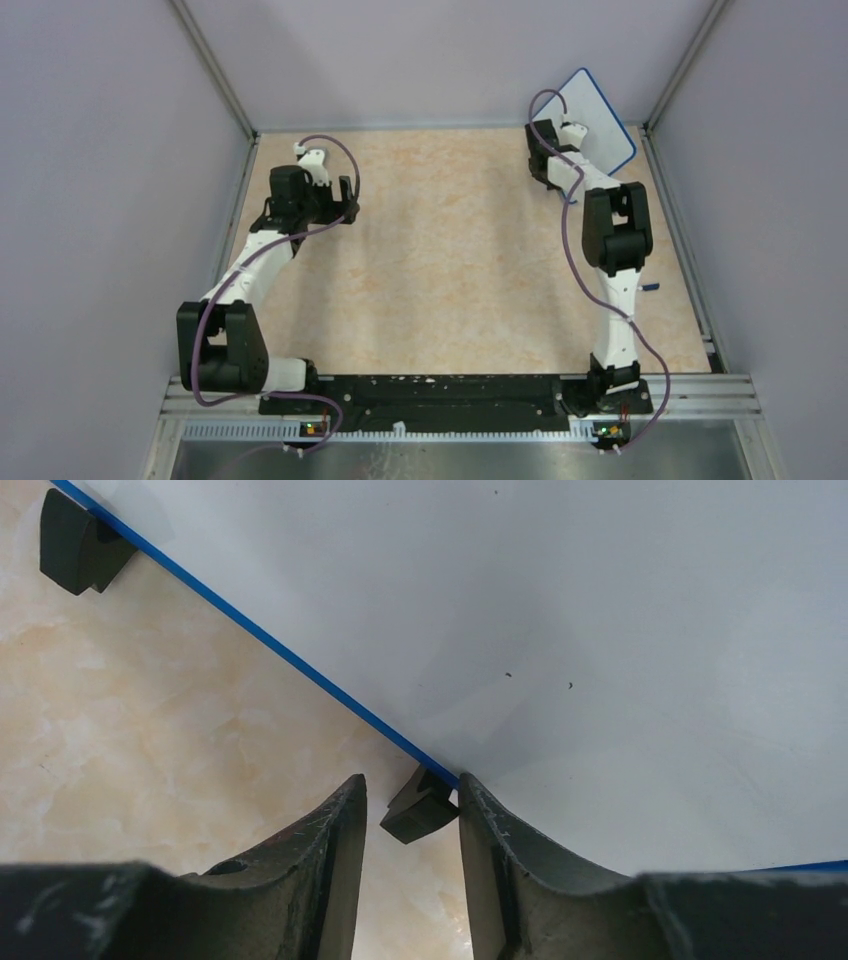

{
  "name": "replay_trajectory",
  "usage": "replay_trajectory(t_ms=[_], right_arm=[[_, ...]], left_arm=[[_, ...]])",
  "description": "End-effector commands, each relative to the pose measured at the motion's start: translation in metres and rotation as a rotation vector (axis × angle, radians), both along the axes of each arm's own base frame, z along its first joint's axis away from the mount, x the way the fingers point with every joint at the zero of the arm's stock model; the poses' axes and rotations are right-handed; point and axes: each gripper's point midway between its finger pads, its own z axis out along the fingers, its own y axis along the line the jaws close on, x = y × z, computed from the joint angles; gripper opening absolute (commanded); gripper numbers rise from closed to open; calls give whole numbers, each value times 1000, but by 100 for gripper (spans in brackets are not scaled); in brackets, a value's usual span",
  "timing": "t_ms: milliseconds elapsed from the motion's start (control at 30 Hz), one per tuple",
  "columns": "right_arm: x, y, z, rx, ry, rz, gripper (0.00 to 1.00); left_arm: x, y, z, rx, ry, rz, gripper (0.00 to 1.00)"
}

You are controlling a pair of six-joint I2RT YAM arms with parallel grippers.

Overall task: Write a sentence on the whiteboard
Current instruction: Adjust the Whiteboard stand at the corner of the board.

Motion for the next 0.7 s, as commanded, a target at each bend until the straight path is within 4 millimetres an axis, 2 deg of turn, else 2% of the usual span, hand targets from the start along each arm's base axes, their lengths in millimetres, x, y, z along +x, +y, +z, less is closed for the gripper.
replay_trajectory(t_ms=[0,233,433,667], right_arm=[[0,-10,-22,5,41,-24,33],[-7,-7,-17,10,60,20,17],[-28,-10,-11,-15,110,77,0],[-57,-14,3,-46,106,170,0]], left_arm=[[10,-2,9,-12,-38,10,99],[8,0,10,-6,-45,13,99],[8,-2,13,-15,-50,7,99],[7,-3,13,-19,-49,3,99]])
